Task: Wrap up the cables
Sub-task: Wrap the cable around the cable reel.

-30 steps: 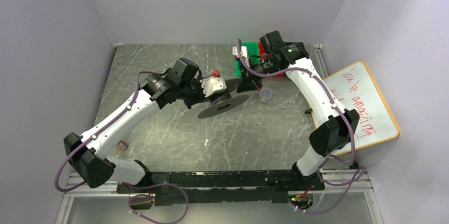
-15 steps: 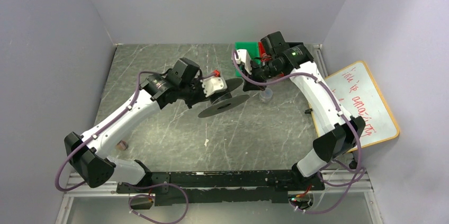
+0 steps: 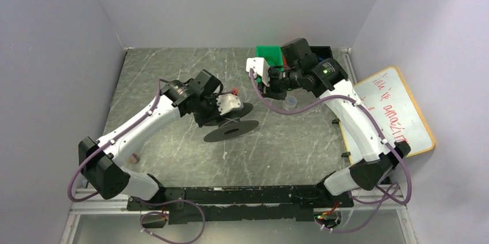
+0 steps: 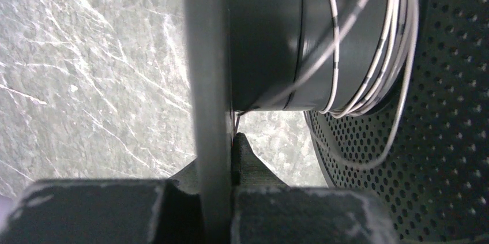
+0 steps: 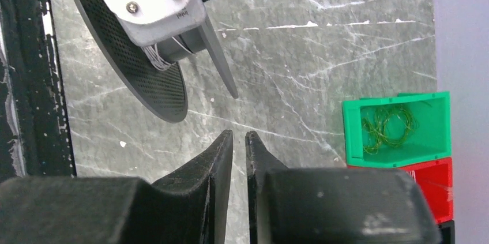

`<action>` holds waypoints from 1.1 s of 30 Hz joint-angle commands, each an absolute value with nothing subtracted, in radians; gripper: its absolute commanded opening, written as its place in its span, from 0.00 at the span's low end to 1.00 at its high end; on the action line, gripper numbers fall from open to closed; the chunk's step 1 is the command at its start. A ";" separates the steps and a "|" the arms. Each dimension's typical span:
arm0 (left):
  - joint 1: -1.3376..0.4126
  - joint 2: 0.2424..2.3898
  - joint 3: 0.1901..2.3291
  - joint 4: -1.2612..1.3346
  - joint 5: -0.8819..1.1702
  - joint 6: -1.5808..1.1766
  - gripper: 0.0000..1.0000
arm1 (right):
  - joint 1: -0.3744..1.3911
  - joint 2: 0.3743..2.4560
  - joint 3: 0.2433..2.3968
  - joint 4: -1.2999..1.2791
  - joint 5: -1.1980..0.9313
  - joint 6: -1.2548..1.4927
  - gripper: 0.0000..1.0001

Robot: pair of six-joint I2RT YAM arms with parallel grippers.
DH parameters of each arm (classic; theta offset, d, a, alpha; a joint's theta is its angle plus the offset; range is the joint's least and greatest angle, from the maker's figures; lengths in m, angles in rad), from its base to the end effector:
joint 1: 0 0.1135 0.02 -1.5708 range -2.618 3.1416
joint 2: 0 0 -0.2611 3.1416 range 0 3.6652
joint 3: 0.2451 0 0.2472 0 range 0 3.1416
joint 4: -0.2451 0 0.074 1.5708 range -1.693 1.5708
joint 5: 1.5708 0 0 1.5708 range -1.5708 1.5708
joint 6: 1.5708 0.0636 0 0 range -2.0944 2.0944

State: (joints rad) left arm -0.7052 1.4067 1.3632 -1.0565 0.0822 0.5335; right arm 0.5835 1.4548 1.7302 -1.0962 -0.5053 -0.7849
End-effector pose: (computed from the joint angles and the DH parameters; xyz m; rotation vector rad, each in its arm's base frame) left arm 0.2112 -0.1867 0.2982 1.5742 2.1627 -0.1646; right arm 0.2272 0.1869 0.4009 -1.6382 1.6380 0.5008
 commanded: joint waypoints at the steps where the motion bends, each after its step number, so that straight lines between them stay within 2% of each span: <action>1: -0.706 1.354 1.395 -1.032 0.113 0.535 0.02 | 0.584 1.442 1.697 -1.038 -0.483 -0.787 0.21; 7: -0.705 1.352 1.479 -1.065 0.134 0.537 0.02 | 0.556 1.323 1.521 -0.827 -0.610 -0.725 0.27; 13: -0.691 1.365 1.640 -1.103 0.215 0.500 0.02 | 0.342 1.237 1.372 -0.550 -0.900 -0.493 0.30; 19: -0.681 1.398 1.787 -1.139 0.306 0.467 0.02 | 0.163 1.207 1.162 -0.104 -1.139 -0.072 0.41; 23: -0.675 1.415 1.859 -1.144 0.332 0.448 0.02 | 0.058 1.205 1.034 0.213 -1.198 0.219 0.47; 27: -0.669 1.426 1.900 -1.147 0.352 0.434 0.02 | 0.049 1.258 0.999 0.272 -1.296 0.294 0.50; 30: -0.665 1.430 1.919 -1.146 0.357 0.431 0.02 | 0.051 1.296 0.916 0.542 -1.323 0.507 0.51; 33: -0.658 1.429 1.933 -1.144 0.355 0.430 0.02 | 0.070 1.326 0.882 0.659 -1.336 0.609 0.54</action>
